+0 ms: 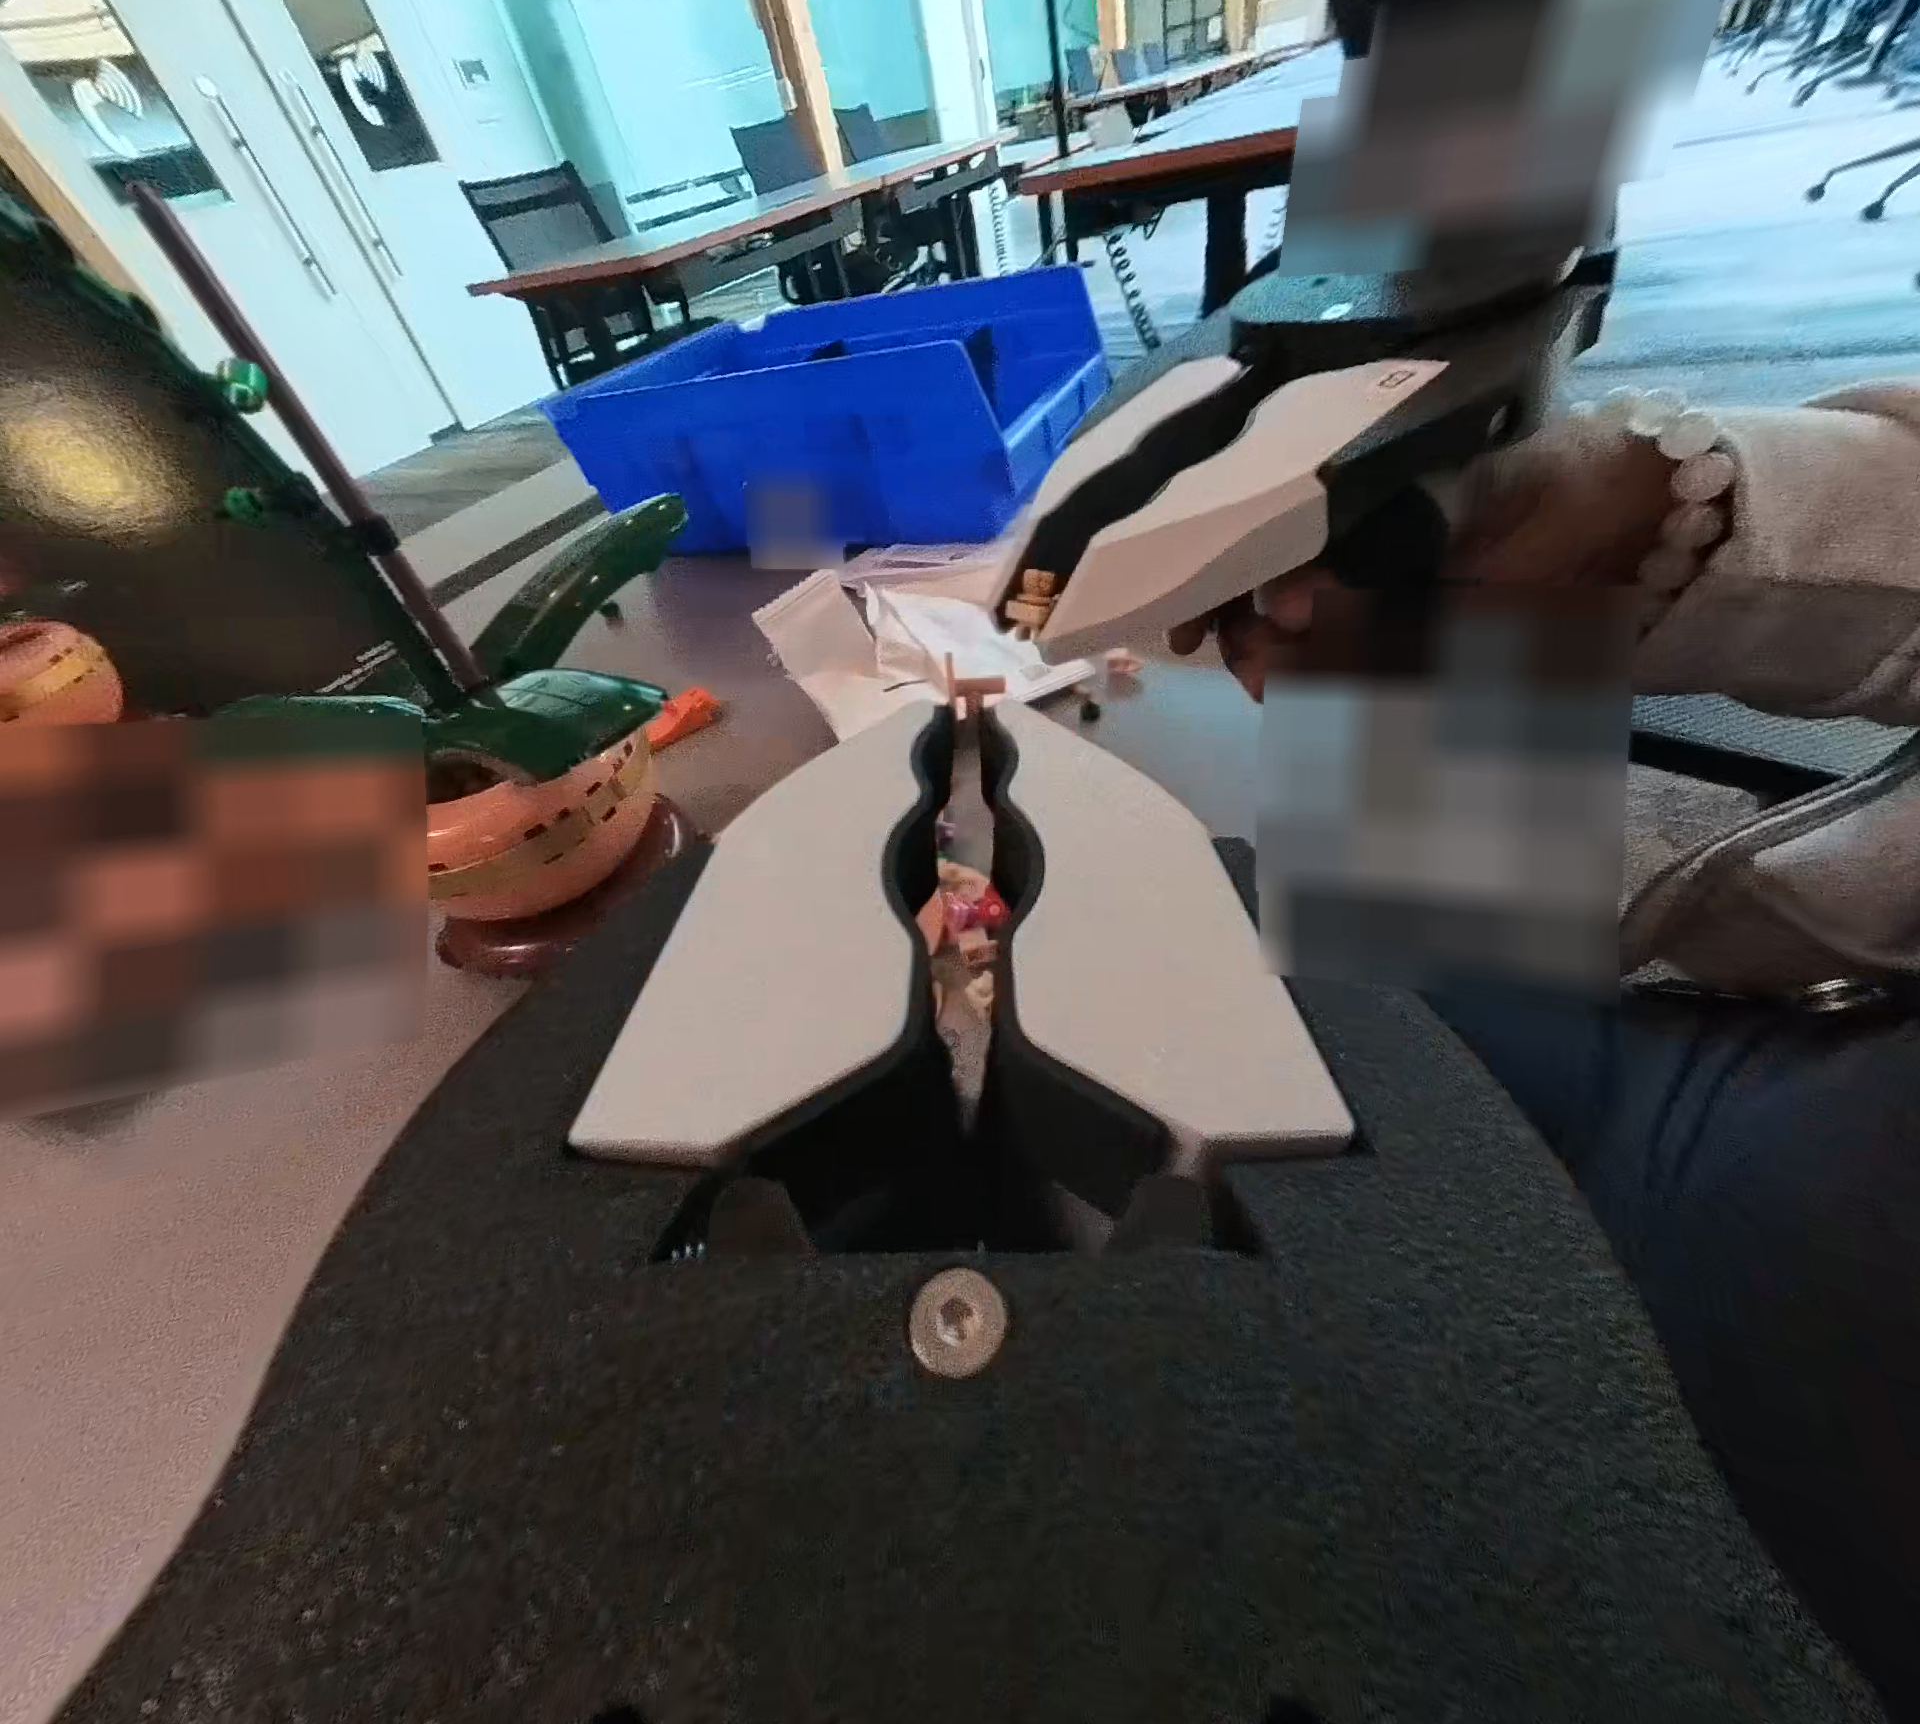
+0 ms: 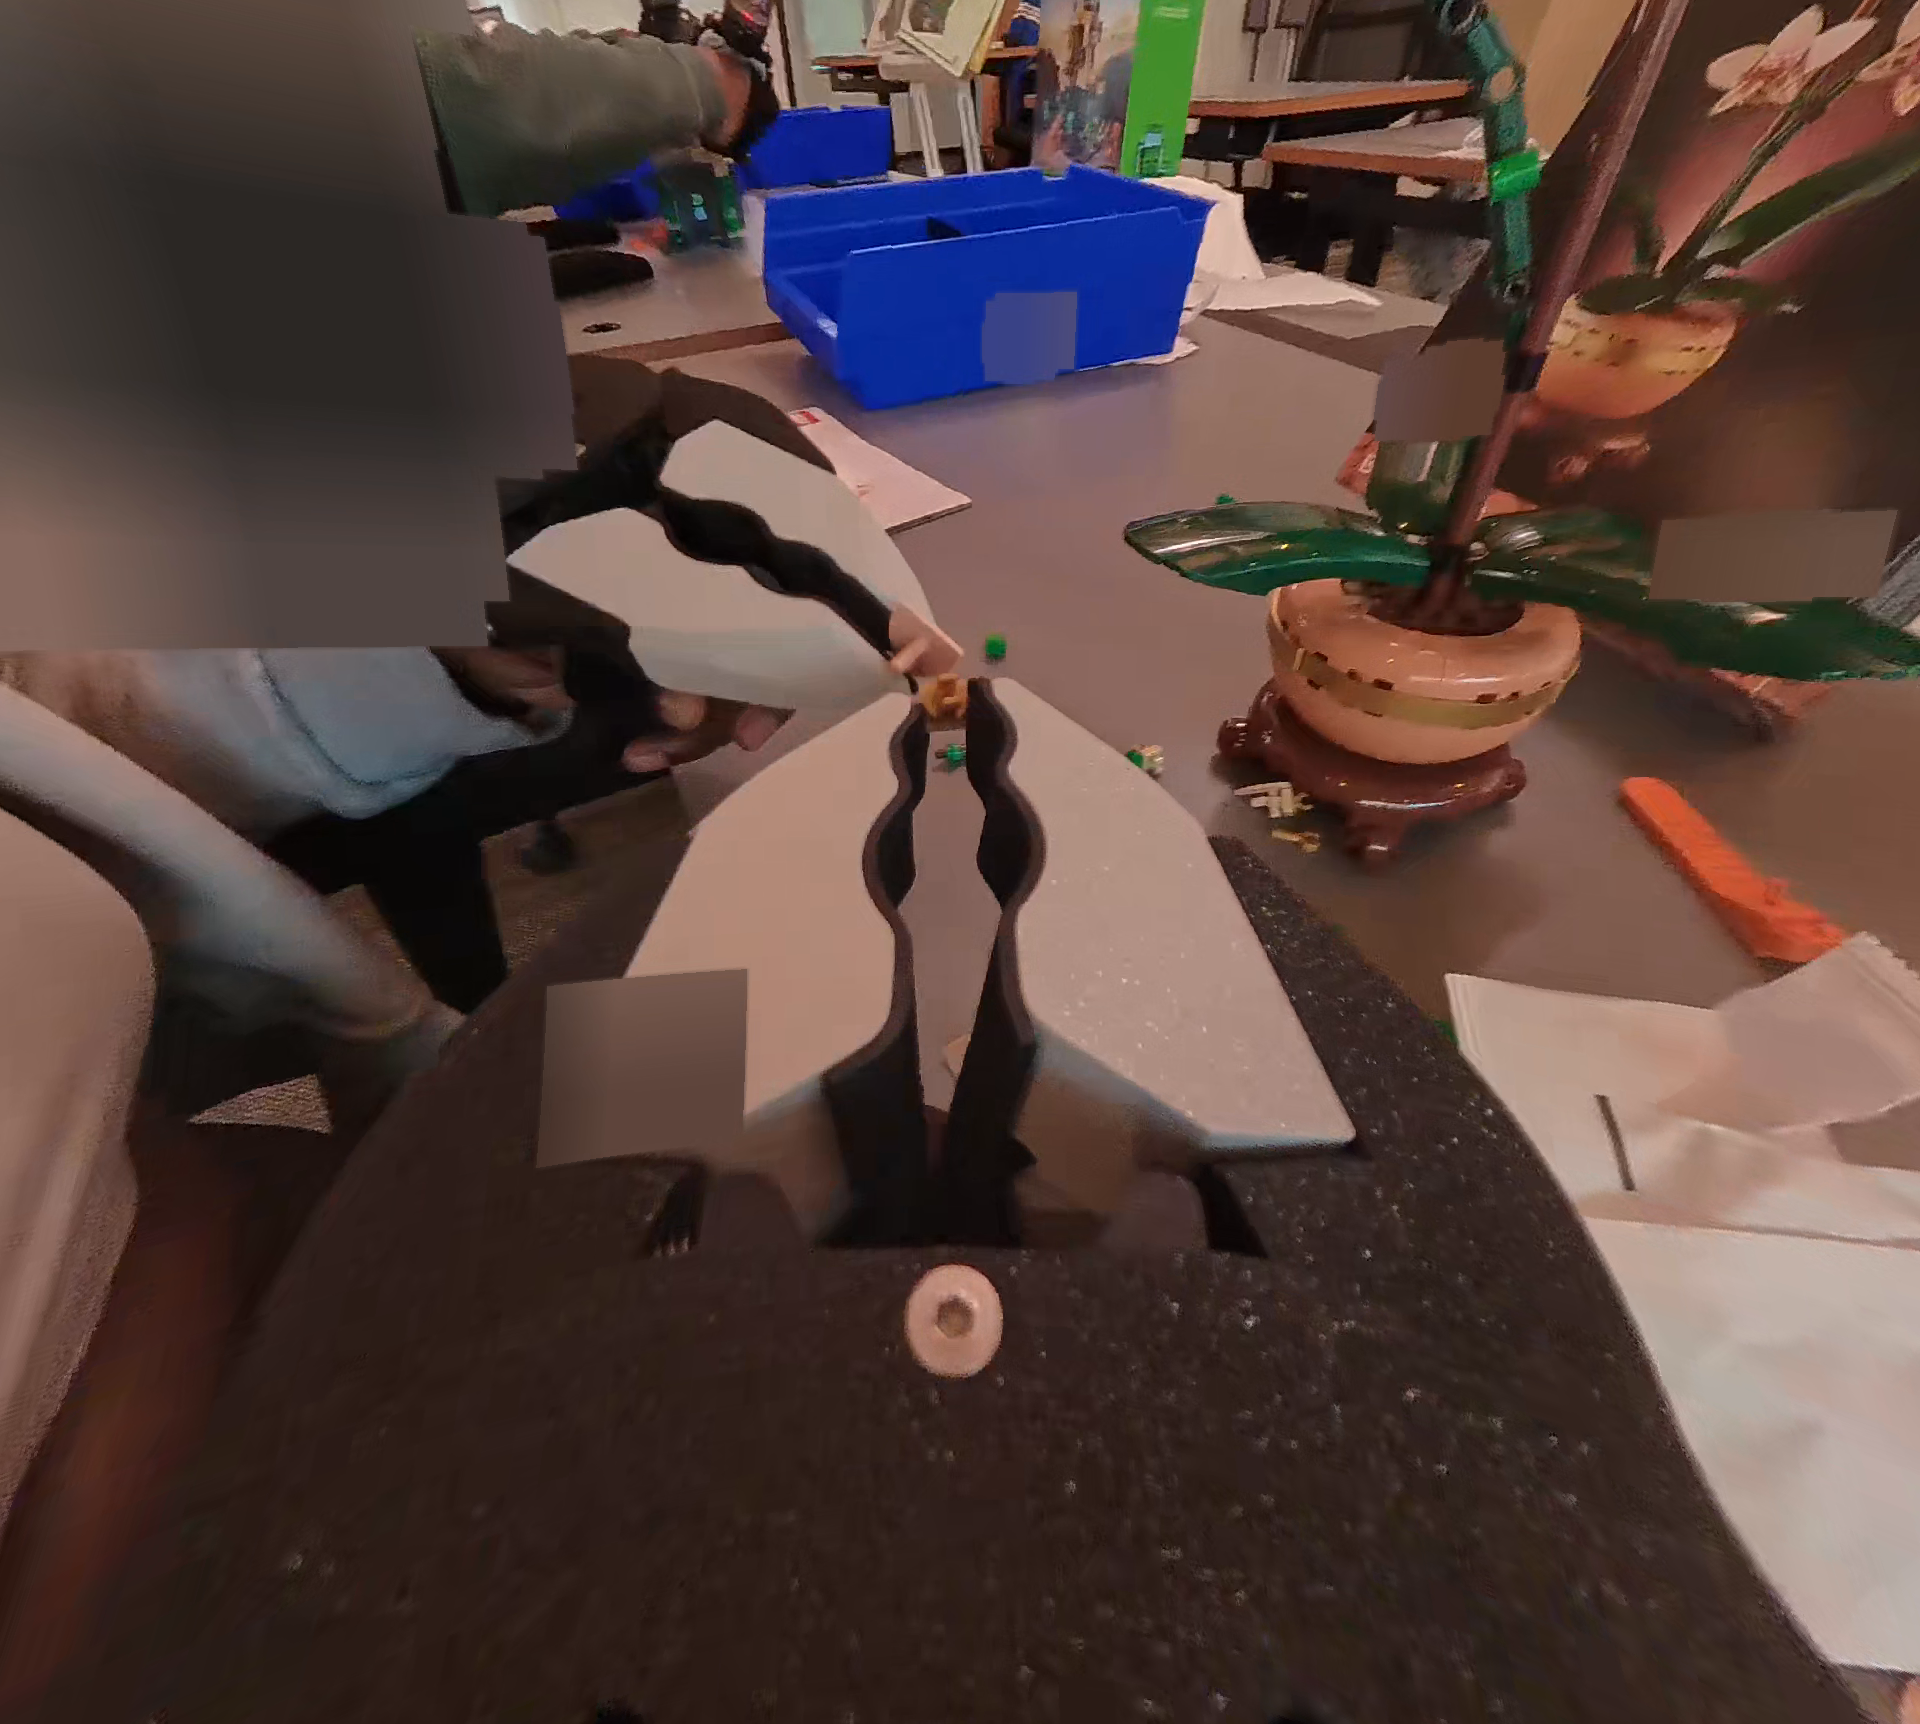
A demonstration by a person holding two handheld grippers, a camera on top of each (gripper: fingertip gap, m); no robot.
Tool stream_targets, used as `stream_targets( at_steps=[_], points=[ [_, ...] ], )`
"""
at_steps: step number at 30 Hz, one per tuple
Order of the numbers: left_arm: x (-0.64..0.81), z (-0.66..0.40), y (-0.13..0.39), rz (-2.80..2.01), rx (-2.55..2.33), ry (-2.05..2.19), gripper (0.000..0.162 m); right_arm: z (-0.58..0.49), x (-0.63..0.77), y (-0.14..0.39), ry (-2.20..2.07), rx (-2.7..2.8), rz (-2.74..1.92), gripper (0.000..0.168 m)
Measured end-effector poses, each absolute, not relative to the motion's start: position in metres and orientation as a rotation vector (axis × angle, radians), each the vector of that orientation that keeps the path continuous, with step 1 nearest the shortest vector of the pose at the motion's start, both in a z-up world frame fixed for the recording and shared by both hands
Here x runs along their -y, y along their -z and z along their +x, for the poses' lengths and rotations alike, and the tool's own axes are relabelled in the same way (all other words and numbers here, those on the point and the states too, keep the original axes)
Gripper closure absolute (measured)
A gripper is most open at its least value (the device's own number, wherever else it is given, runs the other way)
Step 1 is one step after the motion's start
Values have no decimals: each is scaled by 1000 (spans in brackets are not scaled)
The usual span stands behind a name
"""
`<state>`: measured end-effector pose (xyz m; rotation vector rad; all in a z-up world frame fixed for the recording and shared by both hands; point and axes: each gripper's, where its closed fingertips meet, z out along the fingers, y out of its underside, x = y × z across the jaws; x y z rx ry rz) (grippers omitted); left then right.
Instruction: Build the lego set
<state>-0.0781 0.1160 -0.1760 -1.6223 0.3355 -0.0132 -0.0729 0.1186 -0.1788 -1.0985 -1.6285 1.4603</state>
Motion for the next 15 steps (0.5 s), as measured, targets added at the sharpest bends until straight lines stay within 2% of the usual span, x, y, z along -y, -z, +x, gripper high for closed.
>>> stream_targets(
  at_steps=[4, 10, 15],
  points=[
    [-115, -92, 186, -1687, -338, -71, 158, -71, -121, 184, -1580, 1638, -1159, 162],
    [-92, -157, 242, -2097, -293, -254, 156, -73, -137, 226, -1111, 1900, -1079, 162],
    [-75, -185, 254, -2178, -276, -359, 157, -86, -121, 235, -1183, 1934, -1091, 161]
  ],
)
